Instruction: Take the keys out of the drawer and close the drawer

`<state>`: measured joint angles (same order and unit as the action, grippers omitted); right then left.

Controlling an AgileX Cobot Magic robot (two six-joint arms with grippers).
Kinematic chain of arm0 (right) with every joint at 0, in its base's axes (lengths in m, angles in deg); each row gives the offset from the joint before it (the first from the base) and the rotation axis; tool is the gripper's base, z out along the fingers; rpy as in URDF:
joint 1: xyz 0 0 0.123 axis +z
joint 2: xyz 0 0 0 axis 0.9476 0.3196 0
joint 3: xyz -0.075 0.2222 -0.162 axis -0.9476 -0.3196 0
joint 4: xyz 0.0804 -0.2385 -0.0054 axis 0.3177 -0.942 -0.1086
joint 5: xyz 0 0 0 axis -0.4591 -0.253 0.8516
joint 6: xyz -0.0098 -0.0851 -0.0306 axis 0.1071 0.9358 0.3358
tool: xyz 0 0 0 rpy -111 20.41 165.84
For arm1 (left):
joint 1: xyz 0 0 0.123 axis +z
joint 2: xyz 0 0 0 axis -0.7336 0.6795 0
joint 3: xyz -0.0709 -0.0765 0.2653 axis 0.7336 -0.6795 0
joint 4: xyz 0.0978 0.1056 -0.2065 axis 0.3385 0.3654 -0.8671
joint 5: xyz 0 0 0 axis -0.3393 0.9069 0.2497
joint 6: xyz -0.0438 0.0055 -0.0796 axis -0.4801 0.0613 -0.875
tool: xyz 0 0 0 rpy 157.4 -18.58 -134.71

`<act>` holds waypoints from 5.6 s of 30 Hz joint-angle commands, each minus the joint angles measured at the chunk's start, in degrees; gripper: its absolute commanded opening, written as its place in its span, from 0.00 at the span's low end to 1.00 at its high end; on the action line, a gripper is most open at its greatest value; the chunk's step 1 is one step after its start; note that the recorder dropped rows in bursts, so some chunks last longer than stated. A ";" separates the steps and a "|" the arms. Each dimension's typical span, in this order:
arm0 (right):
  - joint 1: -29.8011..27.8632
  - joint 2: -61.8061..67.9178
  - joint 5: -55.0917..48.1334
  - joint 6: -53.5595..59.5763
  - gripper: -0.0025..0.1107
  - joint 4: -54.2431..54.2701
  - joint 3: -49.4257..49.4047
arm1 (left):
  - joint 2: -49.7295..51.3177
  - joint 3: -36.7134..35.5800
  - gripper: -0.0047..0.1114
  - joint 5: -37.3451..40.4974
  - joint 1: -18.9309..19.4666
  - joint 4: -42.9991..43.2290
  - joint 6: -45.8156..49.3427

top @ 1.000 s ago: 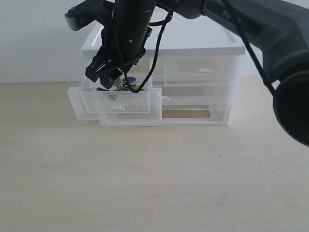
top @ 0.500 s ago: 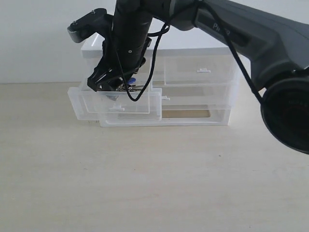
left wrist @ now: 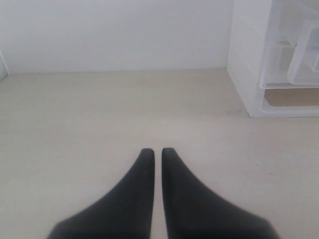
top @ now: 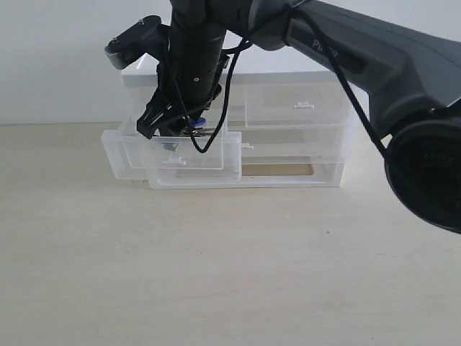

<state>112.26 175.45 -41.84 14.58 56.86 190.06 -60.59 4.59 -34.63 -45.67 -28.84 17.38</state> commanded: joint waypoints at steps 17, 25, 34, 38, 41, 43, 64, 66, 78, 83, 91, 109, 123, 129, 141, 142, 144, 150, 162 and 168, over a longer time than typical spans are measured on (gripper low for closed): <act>-0.33 -1.16 -0.25 4.25 0.02 -2.89 0.18 | -0.17 -0.21 0.08 -0.22 0.14 0.09 -0.08; -0.33 -4.79 -0.25 7.11 0.13 0.84 0.27 | -0.17 -0.21 0.08 -0.22 0.14 0.09 -0.08; -0.33 -2.56 -0.25 4.45 0.54 0.33 0.27 | -0.17 -0.21 0.08 -0.22 0.14 0.09 -0.08; -0.33 -0.13 -0.25 4.54 0.51 0.06 0.27 | -0.17 -0.21 0.08 -0.22 0.14 0.09 -0.08; -0.33 1.62 -0.25 5.08 0.51 -1.16 0.27 | -0.17 -0.21 0.08 -0.22 0.14 0.09 -0.08; -0.33 2.56 -0.25 5.34 0.47 -2.36 0.27 | -0.17 -0.21 0.08 -0.22 0.14 0.09 -0.08; -0.33 1.53 1.81 5.51 0.02 -7.31 0.27 | -0.17 -0.21 0.08 -0.22 0.14 0.09 -0.08; -0.33 0.18 2.72 4.88 0.02 -6.12 0.27 | -0.17 -0.21 0.08 -0.22 0.14 0.09 -0.08; 0.41 -5.86 3.12 4.88 0.02 -2.70 0.27 | -0.17 -0.21 0.08 -0.22 0.14 0.09 -0.08; 2.70 -7.91 4.60 4.88 0.02 -3.87 0.27 | -0.17 -0.21 0.08 -0.22 0.14 0.09 -0.08; 3.62 -8.97 -0.25 -1.54 0.03 -5.83 0.27 | -0.17 -0.21 0.08 -0.22 0.14 0.09 -0.08; 0.71 0.16 -0.25 -5.14 0.54 -5.93 0.17 | -0.17 -0.21 0.08 -0.22 0.14 0.09 -0.08; -0.28 2.84 -0.25 -0.14 0.06 -6.19 0.17 | -0.17 -0.21 0.08 -0.22 0.14 0.09 -0.08; -0.28 2.49 -0.25 1.24 0.02 -6.34 0.17 | -0.17 -0.21 0.08 -0.22 0.14 0.09 -0.08; -0.28 -2.74 0.20 1.24 0.02 -6.34 0.27 | -0.17 -0.21 0.08 -0.22 0.14 0.09 -0.08; -0.28 -3.28 0.21 1.24 0.02 -6.34 0.27 | -0.17 -0.21 0.08 -0.22 0.14 0.09 -0.08; -0.28 -4.07 0.33 0.98 0.02 -6.34 0.27 | -0.17 -0.21 0.08 -0.22 0.14 0.09 -0.08; -0.28 -5.44 -0.25 0.72 0.02 -5.78 0.27 | -0.17 -0.21 0.08 -0.22 0.14 0.09 -0.08; -0.37 -4.40 -0.25 -3.32 0.60 -5.18 0.27 | -0.17 -0.21 0.08 -0.22 0.14 0.09 -0.08; -0.37 -1.22 -0.25 -3.62 0.41 -5.80 0.27 | -0.17 -0.21 0.08 -0.22 0.14 0.09 -0.08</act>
<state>112.43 173.02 -42.91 9.92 51.29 190.44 -60.59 4.59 -34.63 -45.67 -28.82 17.38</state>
